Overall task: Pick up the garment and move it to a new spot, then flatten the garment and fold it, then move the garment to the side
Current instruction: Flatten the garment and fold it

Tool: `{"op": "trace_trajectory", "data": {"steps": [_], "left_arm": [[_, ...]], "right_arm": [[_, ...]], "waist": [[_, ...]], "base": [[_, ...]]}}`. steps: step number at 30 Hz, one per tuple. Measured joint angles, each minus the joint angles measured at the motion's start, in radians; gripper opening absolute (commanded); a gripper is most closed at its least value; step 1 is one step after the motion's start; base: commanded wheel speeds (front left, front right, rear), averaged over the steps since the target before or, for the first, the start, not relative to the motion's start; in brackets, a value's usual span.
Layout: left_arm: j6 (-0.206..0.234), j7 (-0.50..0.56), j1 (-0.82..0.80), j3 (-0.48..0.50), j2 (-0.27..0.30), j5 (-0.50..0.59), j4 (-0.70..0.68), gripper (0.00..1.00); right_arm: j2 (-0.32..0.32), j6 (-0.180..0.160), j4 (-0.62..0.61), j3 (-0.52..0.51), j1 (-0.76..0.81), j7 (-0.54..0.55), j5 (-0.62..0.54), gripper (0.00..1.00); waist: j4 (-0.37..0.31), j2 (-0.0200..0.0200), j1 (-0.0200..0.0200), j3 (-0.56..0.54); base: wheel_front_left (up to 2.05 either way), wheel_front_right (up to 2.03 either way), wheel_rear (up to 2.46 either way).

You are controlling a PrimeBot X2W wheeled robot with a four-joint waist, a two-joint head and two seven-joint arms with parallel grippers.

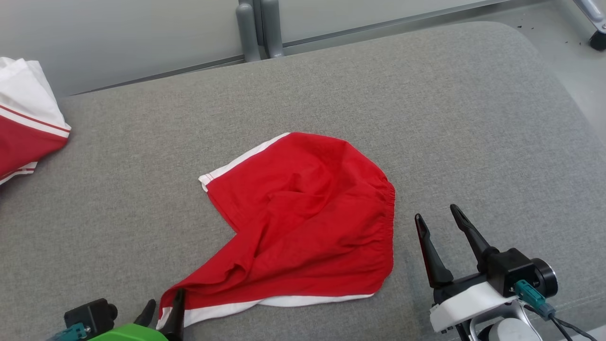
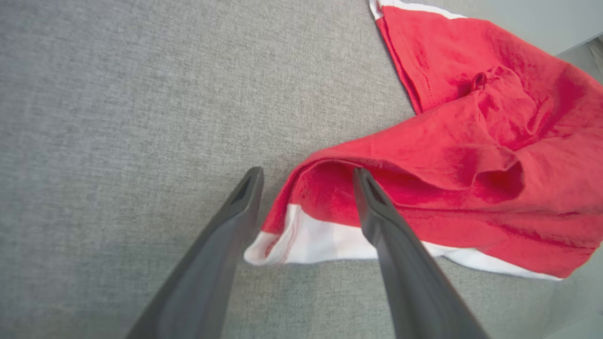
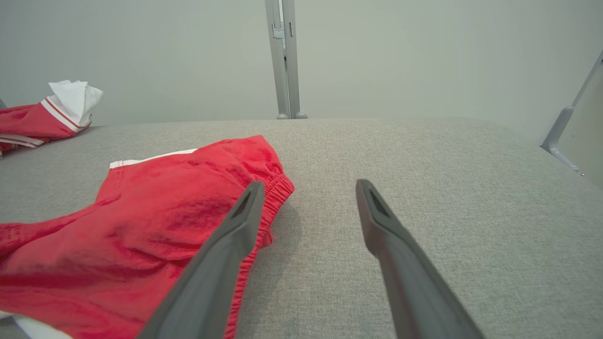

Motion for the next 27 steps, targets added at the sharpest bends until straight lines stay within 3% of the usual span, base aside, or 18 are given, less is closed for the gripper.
{"op": "trace_trajectory", "data": {"steps": [7, 15, 19, 27], "left_arm": [[0.029, -0.064, 0.017, 0.043, 0.045, 0.031, -0.016, 1.00], [0.030, -0.158, 0.016, 0.065, 0.033, 0.162, -0.006, 1.00], [-0.012, -0.168, 0.014, 0.098, -0.017, 0.261, 0.036, 1.00], [-0.146, -0.172, 0.000, 0.298, -0.179, 0.582, 0.068, 1.00]], "right_arm": [[-0.012, 0.000, -0.025, -0.013, 0.008, 0.000, -0.011, 1.00], [-0.038, 0.000, -0.091, -0.085, 0.034, 0.000, -0.036, 1.00], [-0.049, 0.000, -0.109, -0.126, 0.054, 0.000, -0.054, 1.00], [-0.055, 0.000, -0.084, -0.106, 0.053, 0.000, -0.086, 1.00]], "waist": [[0.007, 0.0000, 0.0000, -0.006], [0.036, 0.0000, 0.0000, -0.005], [0.058, 0.0000, 0.0000, -0.011], [0.110, 0.0000, 0.0000, -0.032]], "base": [[0.00, 0.00, 0.00], [0.00, 0.00, 0.00], [0.00, 0.00, 0.00], [0.00, 0.00, 0.00]]}}
